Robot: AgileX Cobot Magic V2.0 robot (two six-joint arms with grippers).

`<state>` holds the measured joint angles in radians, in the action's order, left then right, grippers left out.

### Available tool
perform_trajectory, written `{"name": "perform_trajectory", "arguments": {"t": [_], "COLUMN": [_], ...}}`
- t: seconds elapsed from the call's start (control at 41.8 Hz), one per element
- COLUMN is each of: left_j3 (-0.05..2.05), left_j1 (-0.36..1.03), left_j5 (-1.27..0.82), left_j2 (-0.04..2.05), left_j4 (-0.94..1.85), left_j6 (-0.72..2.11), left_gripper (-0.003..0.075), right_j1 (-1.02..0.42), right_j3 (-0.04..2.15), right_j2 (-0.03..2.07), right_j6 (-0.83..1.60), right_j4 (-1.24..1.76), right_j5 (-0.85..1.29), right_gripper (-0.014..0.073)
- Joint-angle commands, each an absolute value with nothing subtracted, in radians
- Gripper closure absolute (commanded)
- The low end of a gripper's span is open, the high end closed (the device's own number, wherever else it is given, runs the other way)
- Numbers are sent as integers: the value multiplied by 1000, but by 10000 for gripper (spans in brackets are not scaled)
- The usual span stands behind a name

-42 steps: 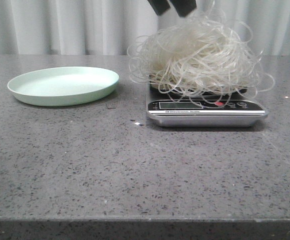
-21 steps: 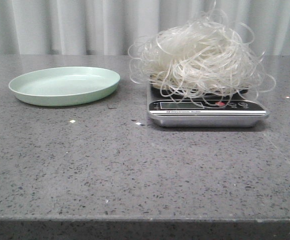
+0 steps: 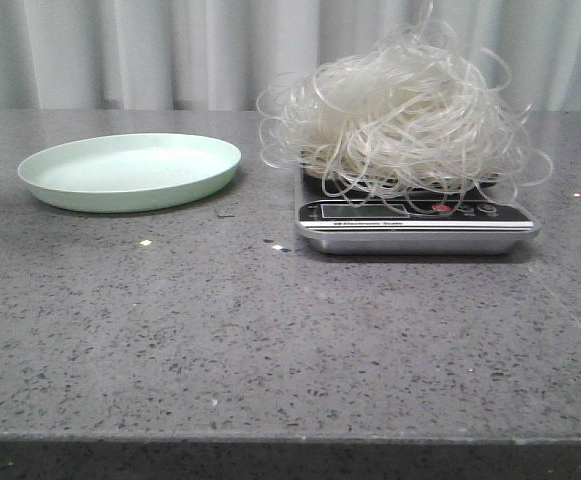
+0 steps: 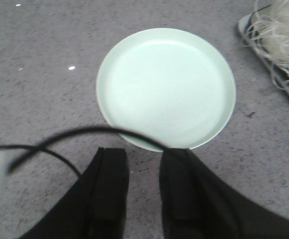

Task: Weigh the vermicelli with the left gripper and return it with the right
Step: 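Withdraw the left gripper while the vermicelli rests on the scale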

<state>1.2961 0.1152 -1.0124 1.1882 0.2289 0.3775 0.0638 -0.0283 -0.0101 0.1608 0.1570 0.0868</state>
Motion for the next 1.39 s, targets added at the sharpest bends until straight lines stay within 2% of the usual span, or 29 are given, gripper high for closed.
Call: {"name": "perform_trajectory", "arguments": {"t": [0.0, 0.168, 0.479, 0.622, 0.814, 0.982, 1.365], "left_j3": [1191, 952, 623, 526, 489, 481, 481], "left_j1": [78, 56, 56, 56, 58, 86, 106], "left_j5": [-849, -630, -151, 46, 31, 27, 27], "left_j2": [1056, 886, 657, 567, 546, 546, 546], "left_j4": [209, 171, 206, 220, 220, 222, 283], "left_j6": [365, 365, 363, 363, 363, 363, 363], "left_gripper": [523, 581, 580, 583, 583, 583, 583], "right_j1": [62, 62, 62, 62, 62, 62, 62], "right_j3": [-20, -20, -19, -12, 81, 254, 853], "right_j2": [-27, -27, -27, -27, -26, 42, 599], "right_j6": [163, 163, 162, 162, 162, 162, 163], "right_j4": [152, 153, 157, 262, 314, 336, 359], "right_j5": [-6, -6, -19, -57, -22, 94, 478], "right_gripper": [442, 442, 442, 442, 439, 440, 443]}}
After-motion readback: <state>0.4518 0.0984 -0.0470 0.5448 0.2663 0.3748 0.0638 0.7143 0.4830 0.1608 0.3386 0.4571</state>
